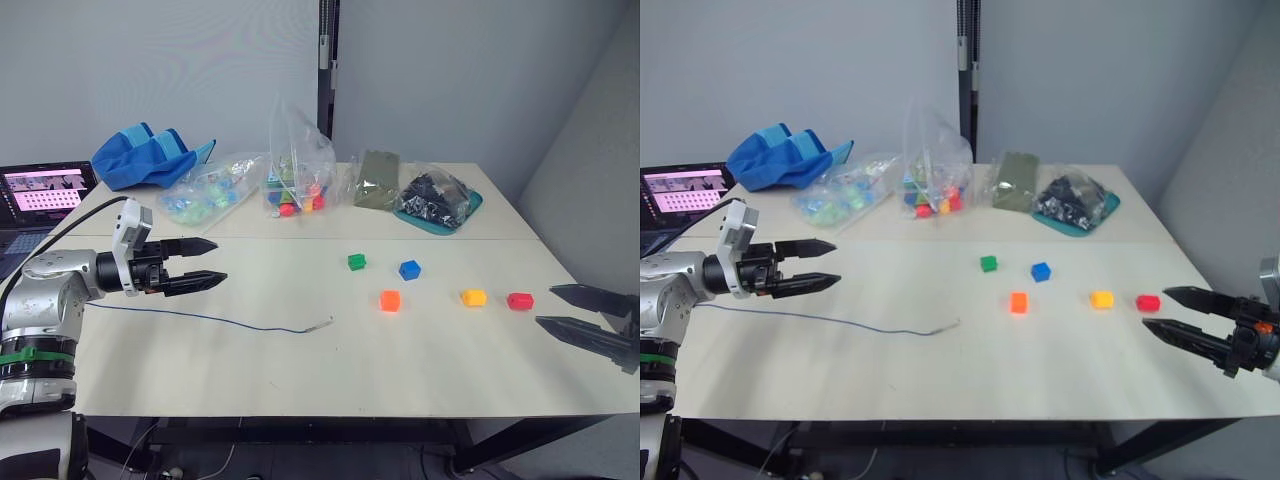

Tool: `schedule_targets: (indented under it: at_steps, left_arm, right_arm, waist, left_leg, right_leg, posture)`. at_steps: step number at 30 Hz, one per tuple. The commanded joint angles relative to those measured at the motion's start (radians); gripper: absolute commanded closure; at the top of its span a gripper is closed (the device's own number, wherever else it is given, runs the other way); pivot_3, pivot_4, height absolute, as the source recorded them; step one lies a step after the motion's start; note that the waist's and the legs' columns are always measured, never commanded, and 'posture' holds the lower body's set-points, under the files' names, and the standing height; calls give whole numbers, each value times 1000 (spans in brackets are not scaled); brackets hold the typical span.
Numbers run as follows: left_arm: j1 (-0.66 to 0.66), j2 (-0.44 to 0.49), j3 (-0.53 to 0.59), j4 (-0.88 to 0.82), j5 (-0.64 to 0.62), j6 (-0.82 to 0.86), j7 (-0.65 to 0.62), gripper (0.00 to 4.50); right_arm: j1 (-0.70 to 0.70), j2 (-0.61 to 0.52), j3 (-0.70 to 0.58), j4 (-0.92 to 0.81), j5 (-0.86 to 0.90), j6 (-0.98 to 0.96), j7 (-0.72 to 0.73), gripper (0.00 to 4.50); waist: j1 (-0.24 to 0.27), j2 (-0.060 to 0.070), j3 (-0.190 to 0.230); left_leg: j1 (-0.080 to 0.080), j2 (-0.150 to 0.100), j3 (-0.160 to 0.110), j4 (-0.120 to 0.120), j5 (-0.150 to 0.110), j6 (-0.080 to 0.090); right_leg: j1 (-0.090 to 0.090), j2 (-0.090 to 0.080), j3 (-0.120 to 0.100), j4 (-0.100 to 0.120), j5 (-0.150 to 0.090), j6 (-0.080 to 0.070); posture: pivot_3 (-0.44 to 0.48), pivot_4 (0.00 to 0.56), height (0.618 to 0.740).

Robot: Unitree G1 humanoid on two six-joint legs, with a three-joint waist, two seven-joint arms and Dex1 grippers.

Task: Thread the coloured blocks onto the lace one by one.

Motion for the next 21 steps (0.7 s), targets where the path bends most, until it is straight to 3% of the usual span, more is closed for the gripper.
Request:
schedule_targets:
  at_steps: [1, 6, 9, 15, 21]
  left_arm:
    - [-8, 22, 9, -2, -8, 7, -9, 29]
    - [-36, -9, -10, 9, 18, -28, 23, 29]
    - [-66, -31, -44, 6, -7, 63, 4, 29]
    - [-148, -111, -206, 36, 62, 129, -36, 29]
    - [-187, -213, -313, 107, 177, -116, -69, 29]
  right_arm:
    - [-11, -3, -45, -6, 22, -11, 2, 0]
    - [-8, 11, -59, -37, 36, -1, -22, 0]
    - [19, 13, -66, -107, 64, 51, -50, 0]
    - [6, 47, -37, -356, 228, 178, -234, 0]
    - [-59, 75, 51, -530, 346, 213, -472, 0]
  waist:
    - [0, 0, 0]
    - [2, 0, 0]
    - [5, 0, 0]
    - [3, 0, 0]
    - [0, 0, 0]
  left_leg:
    - [0, 0, 0, 0, 0, 0]
    - [0, 0, 0, 0, 0, 0]
    - [0, 0, 0, 0, 0, 0]
    - [0, 0, 0, 1, 0, 0]
    - [0, 0, 0, 0, 0, 0]
  right_leg:
    - [0, 0, 0, 0, 0, 0]
    - [0, 0, 0, 0, 0, 0]
    - [0, 0, 0, 0, 0, 0]
    - [1, 0, 0, 0, 0, 0]
    - [1, 0, 0, 0, 0, 0]
  posture:
    - [0, 150, 740]
    - [0, 150, 740]
    - [0, 150, 740]
    - [0, 150, 740]
    - [0, 150, 740]
